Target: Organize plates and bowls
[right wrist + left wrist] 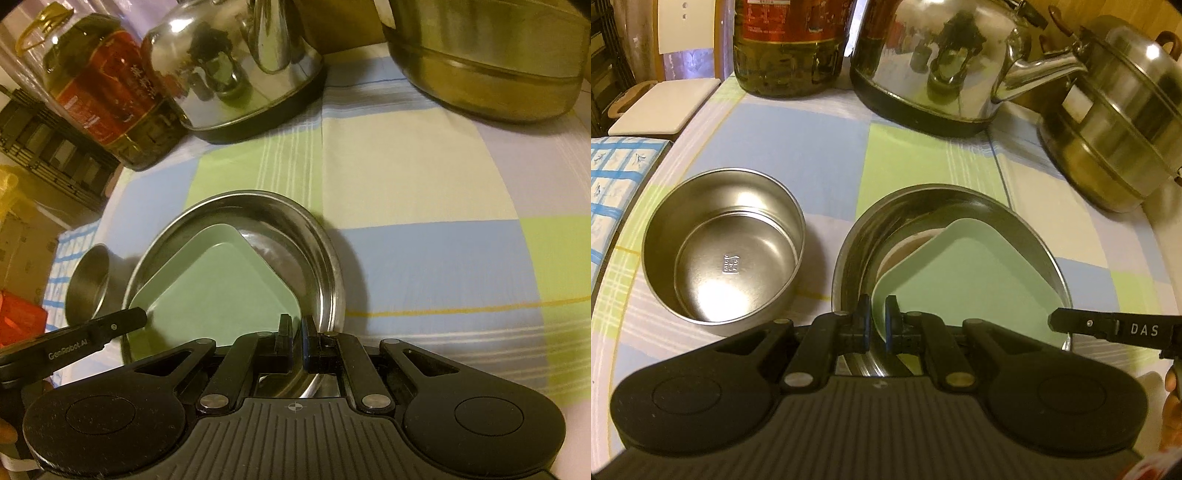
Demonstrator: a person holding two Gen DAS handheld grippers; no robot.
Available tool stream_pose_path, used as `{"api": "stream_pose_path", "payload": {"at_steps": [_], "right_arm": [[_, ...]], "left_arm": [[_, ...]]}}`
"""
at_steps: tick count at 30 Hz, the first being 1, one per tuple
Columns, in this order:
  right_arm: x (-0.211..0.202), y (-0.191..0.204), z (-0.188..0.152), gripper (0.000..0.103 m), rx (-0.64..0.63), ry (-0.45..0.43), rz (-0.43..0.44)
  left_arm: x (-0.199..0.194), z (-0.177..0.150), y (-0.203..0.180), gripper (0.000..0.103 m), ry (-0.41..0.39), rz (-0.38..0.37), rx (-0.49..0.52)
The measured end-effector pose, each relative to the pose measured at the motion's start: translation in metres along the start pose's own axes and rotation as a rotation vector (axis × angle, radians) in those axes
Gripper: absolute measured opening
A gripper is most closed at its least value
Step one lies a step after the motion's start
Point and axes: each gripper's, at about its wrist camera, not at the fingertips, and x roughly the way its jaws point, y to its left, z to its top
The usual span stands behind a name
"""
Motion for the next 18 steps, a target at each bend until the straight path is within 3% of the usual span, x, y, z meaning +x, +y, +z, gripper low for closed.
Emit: {"api": "stream_pose_path", "payload": {"at_steps": [10, 18], "right_arm": [[0.014, -0.001, 0.004, 0.005, -0.001, 0.021, -0.03], [0.013, 0.001, 0.005, 0.007, -0.003, 0.017, -0.029]], "left_arm": [[0.011, 0.002, -0.001, 0.007, 0.02, 0.002, 0.006], [0.008, 0.004, -0.002, 0.024, 0.019, -0.002, 0.002]]}}
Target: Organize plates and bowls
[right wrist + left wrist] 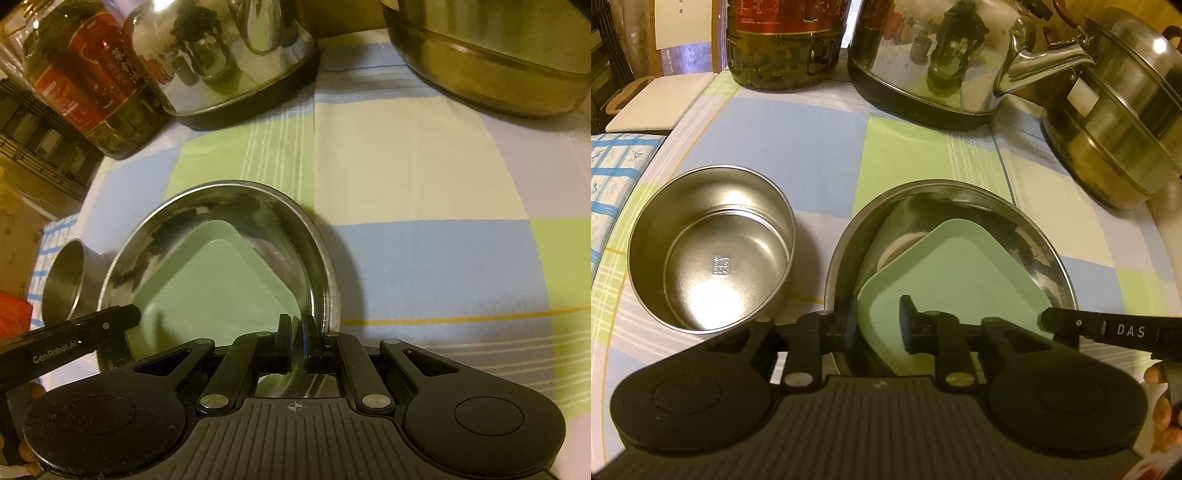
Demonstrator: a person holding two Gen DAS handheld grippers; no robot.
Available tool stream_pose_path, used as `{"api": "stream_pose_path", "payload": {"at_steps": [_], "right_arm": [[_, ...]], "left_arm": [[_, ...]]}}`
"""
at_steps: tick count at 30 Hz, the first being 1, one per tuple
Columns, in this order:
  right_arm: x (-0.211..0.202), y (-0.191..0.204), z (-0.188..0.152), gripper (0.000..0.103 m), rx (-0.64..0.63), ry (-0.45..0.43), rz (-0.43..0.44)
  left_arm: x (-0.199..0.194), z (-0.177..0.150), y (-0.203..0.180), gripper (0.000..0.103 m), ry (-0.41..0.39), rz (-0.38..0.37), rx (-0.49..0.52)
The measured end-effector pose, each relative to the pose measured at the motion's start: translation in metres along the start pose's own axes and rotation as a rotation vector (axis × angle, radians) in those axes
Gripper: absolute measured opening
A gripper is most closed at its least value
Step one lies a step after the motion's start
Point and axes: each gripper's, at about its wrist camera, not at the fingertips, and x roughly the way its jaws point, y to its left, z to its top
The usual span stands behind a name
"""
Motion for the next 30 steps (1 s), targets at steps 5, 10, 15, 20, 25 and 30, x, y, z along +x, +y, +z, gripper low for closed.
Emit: {"api": "stream_pose_path", "payload": {"at_steps": [5, 10, 15, 20, 25, 30], "right_arm": [[-0.014, 0.004, -0.002, 0.041, -0.018, -0.059, 0.034], [-0.033, 0.007, -0.008, 0.047, -0.003, -0.095, 0.056], [-0.06, 0.012, -0.023, 0.049, -0.003, -0.131, 0.083], [-0.09, 0.015, -0.044, 0.052, 0.01, -0.163, 0.11], [-0.119, 0.018, -0.072, 0.055, 0.007, -0.183, 0.124], [-0.152, 0.021, -0.105, 0.058, -0.008, -0.2, 0.138]], "left_arm": [[-0.01, 0.0, -0.003, 0.024, -0.013, -0.011, 0.0], [-0.031, -0.004, -0.011, 0.025, -0.04, -0.025, 0.028], [-0.058, -0.018, -0.016, 0.025, -0.056, -0.044, 0.044], [-0.089, -0.037, -0.019, 0.026, -0.07, -0.046, 0.066], [-0.12, -0.064, -0.022, 0.029, -0.07, -0.045, 0.081], [-0.149, -0.091, -0.027, 0.031, -0.07, -0.049, 0.084]]}}
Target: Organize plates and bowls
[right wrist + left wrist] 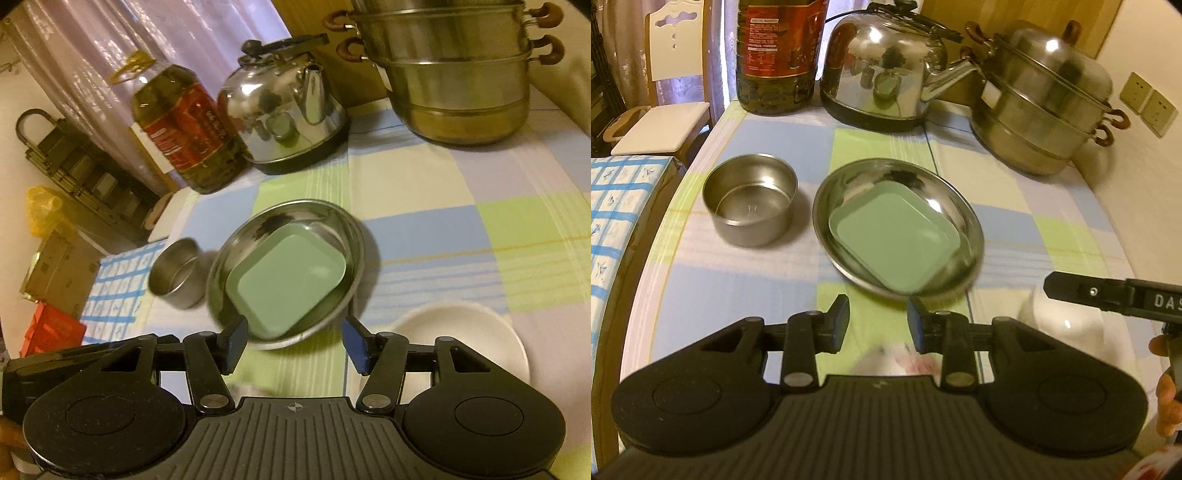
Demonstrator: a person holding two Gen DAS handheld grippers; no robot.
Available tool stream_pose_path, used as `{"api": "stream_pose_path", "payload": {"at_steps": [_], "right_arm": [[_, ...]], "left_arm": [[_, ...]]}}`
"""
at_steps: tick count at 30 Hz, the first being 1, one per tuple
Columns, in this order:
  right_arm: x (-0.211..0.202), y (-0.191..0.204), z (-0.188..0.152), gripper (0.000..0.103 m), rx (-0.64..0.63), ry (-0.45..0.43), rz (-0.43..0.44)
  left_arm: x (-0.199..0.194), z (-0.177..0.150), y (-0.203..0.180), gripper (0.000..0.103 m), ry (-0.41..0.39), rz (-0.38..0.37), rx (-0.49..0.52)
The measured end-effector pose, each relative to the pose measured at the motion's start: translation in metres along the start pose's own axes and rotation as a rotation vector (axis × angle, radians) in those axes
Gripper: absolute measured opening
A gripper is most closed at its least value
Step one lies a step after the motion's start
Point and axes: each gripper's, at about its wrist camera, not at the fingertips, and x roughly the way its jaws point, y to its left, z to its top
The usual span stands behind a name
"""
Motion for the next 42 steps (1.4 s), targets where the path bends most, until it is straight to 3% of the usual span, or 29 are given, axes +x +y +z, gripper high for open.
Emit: {"api": "stream_pose_path", "payload": {"at_steps": [7, 20, 33, 42], "right_arm": [[-0.051, 0.0, -0.042, 0.066, -0.011, -0.01, -0.02], [-0.111, -0.019, -0.115, 0.068, -0.009, 0.004, -0.077], [-0.148, -0.027, -0.155, 0.069, -0.025, -0.002, -0.087], [-0.154, -0.024, -0.167, 0.069, -0.029, 0.01, -0.077]], "left_arm": [[-0.04, -0.037, -0.015, 0.031, -0.007, -0.003, -0.006], [-0.09, -0.103, -0.041, 0.031, -0.019, 0.016, -0.009], [-0.118, -0.147, -0.065, 0.032, -0.024, 0.03, -0.006], [-0.123, -0.158, -0.068, 0.032, -0.008, 0.039, 0.008]]}}
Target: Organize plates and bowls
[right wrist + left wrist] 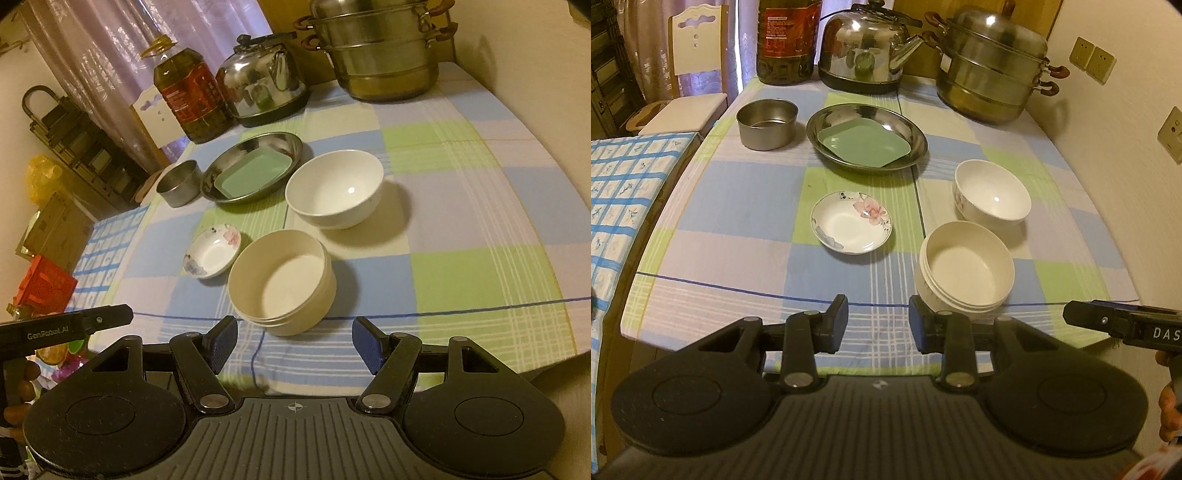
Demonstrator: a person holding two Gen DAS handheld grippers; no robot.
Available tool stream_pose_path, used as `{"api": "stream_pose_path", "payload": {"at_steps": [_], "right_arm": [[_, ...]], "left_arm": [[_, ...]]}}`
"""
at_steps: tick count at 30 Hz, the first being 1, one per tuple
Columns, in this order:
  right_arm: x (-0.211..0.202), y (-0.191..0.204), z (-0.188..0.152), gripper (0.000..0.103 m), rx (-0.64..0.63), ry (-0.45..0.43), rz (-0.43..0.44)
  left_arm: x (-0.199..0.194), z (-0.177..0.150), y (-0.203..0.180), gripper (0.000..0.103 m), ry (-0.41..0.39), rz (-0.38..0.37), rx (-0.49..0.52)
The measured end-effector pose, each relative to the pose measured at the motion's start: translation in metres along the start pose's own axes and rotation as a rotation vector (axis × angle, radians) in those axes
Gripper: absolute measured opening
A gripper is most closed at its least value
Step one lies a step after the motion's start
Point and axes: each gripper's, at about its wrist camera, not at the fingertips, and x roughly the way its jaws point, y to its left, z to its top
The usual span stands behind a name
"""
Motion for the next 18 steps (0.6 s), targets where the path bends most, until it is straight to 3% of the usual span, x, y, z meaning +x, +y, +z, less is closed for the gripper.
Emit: {"api": "stream_pose_path", "payload": {"at_steps": [18], "right_arm": [[0.039, 0.048, 0.011, 0.069, 0.025, 0.023, 0.0]], "left_arm": [[0.032, 0.036, 0.036, 0.032, 0.055, -0.056, 0.106]]}}
